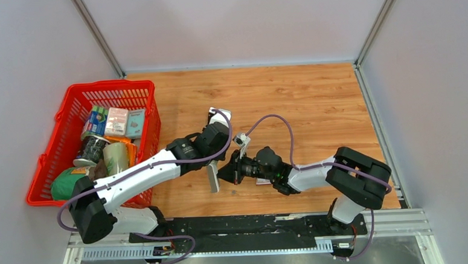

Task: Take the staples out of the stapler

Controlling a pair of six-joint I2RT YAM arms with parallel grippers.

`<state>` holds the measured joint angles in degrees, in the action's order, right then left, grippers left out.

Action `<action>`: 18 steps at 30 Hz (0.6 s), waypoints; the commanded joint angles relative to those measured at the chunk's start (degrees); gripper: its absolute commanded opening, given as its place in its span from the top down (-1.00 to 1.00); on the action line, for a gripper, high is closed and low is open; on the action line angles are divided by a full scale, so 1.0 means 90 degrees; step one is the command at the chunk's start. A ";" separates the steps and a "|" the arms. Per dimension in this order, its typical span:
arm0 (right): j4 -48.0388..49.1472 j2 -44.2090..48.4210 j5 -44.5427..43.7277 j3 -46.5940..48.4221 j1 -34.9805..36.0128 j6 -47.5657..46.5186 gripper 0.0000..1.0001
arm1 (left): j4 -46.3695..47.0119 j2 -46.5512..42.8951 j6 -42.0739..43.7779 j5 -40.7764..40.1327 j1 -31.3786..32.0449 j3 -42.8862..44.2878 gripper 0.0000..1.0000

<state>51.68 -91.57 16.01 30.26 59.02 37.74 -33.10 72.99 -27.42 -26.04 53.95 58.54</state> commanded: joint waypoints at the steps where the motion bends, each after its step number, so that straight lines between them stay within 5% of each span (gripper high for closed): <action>1: 0.0527 0.0321 0.0506 0.0036 0.0151 0.0036 1.00 | 0.0748 0.0093 -0.0215 -0.0310 -0.0067 0.0165 1.00; 9: 0.0284 0.0525 0.0292 -0.0032 0.0141 -0.0071 1.00 | 0.0602 -0.0034 -0.0079 -0.0280 -0.0057 0.0379 1.00; 18: -0.1511 0.1599 -0.0625 -0.0003 0.0151 -0.0686 1.00 | 0.0300 -0.0639 0.0214 -0.0154 -0.0067 0.0741 1.00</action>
<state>43.55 -82.81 12.91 29.80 59.11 34.81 -33.28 71.18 -26.96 -25.91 53.95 60.93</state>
